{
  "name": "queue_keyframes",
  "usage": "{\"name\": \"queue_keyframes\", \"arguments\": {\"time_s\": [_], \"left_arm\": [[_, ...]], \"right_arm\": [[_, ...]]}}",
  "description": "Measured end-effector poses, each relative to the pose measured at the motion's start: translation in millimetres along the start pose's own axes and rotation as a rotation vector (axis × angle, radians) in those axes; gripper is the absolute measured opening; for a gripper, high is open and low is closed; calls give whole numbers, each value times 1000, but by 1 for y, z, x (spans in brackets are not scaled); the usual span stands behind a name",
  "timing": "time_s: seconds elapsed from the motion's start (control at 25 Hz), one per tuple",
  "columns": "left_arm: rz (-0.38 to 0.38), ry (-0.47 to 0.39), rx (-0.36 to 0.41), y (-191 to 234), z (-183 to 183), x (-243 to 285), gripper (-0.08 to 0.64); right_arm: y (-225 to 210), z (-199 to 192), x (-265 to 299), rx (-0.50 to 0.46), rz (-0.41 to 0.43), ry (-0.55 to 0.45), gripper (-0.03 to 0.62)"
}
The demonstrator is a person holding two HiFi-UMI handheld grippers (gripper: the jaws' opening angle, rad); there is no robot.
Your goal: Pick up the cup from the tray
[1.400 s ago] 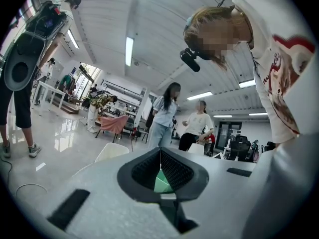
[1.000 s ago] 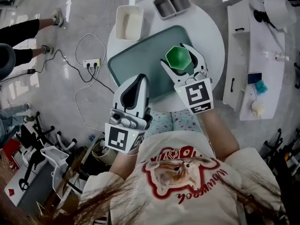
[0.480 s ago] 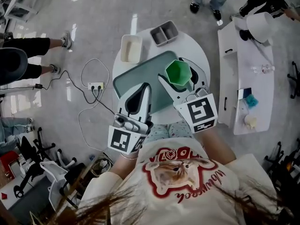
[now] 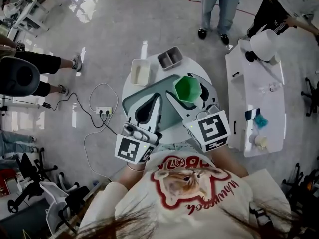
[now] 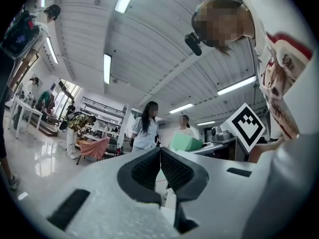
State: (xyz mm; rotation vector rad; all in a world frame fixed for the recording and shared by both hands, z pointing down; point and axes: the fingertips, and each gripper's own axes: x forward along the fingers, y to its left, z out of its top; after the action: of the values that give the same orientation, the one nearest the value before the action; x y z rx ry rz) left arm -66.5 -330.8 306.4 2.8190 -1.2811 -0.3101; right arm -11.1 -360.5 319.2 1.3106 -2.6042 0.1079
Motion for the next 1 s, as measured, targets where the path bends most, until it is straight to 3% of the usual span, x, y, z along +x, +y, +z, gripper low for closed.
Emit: {"name": "queue_keyframes", "arguments": {"time_s": [0.4, 1.0], "left_arm": [[6, -3, 24, -13, 8, 0, 14], [89, -49, 60, -40, 9, -29, 14]], "right_arm": [[-6, 13, -19, -1, -5, -37, 310], [9, 3, -41, -9, 98, -77, 310]]}}
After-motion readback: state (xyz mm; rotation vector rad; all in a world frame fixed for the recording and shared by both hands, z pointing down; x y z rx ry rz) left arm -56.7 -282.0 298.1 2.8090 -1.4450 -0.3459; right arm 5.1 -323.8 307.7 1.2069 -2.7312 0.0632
